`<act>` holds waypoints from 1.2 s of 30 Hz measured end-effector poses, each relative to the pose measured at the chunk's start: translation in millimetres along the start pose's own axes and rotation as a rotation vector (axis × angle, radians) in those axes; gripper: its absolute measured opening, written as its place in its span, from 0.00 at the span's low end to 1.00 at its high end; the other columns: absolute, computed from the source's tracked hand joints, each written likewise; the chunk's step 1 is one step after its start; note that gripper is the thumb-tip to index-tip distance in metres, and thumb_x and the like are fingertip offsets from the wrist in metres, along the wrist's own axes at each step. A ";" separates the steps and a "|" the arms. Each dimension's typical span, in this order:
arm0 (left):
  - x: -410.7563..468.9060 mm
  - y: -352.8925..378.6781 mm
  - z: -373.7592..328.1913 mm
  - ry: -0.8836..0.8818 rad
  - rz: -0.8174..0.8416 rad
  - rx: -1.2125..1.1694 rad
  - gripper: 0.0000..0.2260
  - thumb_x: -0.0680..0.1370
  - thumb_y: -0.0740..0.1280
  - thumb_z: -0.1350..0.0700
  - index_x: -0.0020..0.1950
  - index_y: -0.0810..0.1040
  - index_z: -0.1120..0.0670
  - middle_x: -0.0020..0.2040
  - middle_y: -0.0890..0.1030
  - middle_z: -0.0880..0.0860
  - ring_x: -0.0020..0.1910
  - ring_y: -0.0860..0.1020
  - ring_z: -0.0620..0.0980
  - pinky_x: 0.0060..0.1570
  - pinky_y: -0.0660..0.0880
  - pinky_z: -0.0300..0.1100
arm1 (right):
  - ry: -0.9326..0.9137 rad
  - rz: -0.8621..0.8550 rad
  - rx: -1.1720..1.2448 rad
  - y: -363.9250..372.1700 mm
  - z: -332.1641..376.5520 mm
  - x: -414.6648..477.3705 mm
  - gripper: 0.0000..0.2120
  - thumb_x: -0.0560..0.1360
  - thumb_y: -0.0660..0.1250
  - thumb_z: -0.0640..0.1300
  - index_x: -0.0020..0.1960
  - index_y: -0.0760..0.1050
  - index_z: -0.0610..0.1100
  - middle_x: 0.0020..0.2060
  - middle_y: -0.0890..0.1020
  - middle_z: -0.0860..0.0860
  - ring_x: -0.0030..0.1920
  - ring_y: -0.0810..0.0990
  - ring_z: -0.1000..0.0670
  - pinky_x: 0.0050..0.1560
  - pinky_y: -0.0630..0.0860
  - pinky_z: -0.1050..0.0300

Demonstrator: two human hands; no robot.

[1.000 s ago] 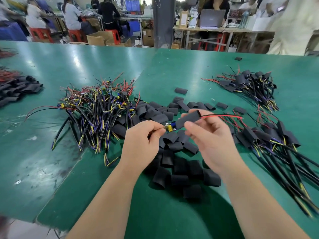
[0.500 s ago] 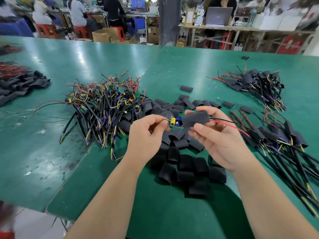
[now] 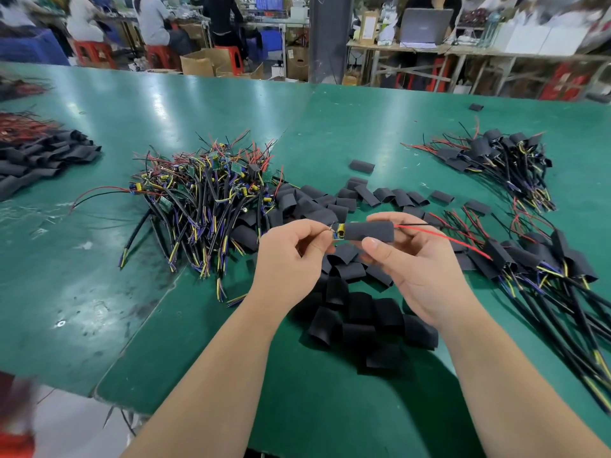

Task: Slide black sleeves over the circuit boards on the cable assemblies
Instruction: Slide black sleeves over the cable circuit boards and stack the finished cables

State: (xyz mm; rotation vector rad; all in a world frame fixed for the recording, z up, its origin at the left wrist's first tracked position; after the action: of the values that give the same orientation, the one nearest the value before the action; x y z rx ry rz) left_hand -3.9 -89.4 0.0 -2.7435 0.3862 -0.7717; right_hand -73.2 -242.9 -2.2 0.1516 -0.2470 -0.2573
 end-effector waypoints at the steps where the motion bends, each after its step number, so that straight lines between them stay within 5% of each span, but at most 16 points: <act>1: -0.4 -0.2 -0.6 0.026 -0.005 0.034 0.06 0.76 0.68 0.63 0.41 0.82 0.55 0.32 0.80 0.43 0.28 0.73 0.36 0.31 0.66 0.25 | -0.003 -0.001 -0.031 -1.3 1.3 -0.1 0.15 0.63 0.78 0.43 0.49 0.81 0.49 0.45 0.85 0.45 0.43 0.83 0.46 0.48 0.78 0.55; 5: -1.2 -3.1 -3.6 0.096 -0.068 0.105 0.04 0.74 0.70 0.60 0.44 0.85 0.54 0.34 0.81 0.42 0.32 0.77 0.39 0.34 0.69 0.27 | -0.029 0.013 -0.054 -4.0 6.1 -0.8 0.15 0.64 0.78 0.40 0.49 0.81 0.49 0.44 0.86 0.48 0.40 0.83 0.49 0.47 0.79 0.58; 10: -1.7 -3.4 -5.2 0.041 -0.088 -0.096 0.12 0.74 0.72 0.63 0.44 0.81 0.44 0.38 0.83 0.39 0.32 0.81 0.42 0.37 0.78 0.37 | 0.084 -0.045 0.179 2.1 -6.1 0.1 0.11 0.65 0.72 0.41 0.48 0.79 0.43 0.46 0.85 0.43 0.47 0.84 0.45 0.44 0.79 0.57; 18: -2.3 -3.8 -14.4 0.177 -0.099 0.022 0.04 0.74 0.69 0.63 0.44 0.82 0.55 0.36 0.79 0.41 0.34 0.77 0.39 0.39 0.73 0.31 | 0.219 -0.055 0.393 11.3 -16.7 -1.7 0.06 0.69 0.68 0.41 0.40 0.84 0.46 0.47 0.86 0.46 0.47 0.85 0.50 0.39 0.79 0.63; 26: -4.5 -5.1 -26.9 0.397 -0.126 0.254 0.04 0.74 0.69 0.67 0.44 0.82 0.61 0.41 0.82 0.51 0.42 0.77 0.47 0.46 0.73 0.36 | 0.172 -0.122 0.268 7.6 -14.7 -3.0 0.04 0.66 0.70 0.42 0.41 0.79 0.44 0.44 0.86 0.47 0.46 0.85 0.48 0.40 0.80 0.61; 36: -6.1 -4.2 -35.7 0.421 -0.174 0.202 0.04 0.75 0.68 0.67 0.45 0.82 0.61 0.42 0.83 0.52 0.43 0.77 0.45 0.47 0.73 0.32 | 0.163 -0.077 0.451 8.7 -13.4 -1.3 0.05 0.69 0.70 0.42 0.42 0.85 0.46 0.44 0.86 0.46 0.44 0.85 0.52 0.39 0.79 0.64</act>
State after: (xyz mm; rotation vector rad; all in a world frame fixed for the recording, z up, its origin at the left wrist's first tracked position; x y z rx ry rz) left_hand -27.4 -89.9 27.8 -2.4387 0.1373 -1.3604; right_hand -68.9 -232.7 -13.8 0.6268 -0.1341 -0.2608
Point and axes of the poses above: each hand's wrist, its own x-axis towards the middle knuckle, its own y-axis out of the palm, z = x × y, the point moved 6 cm from there along x, towards the middle knuckle
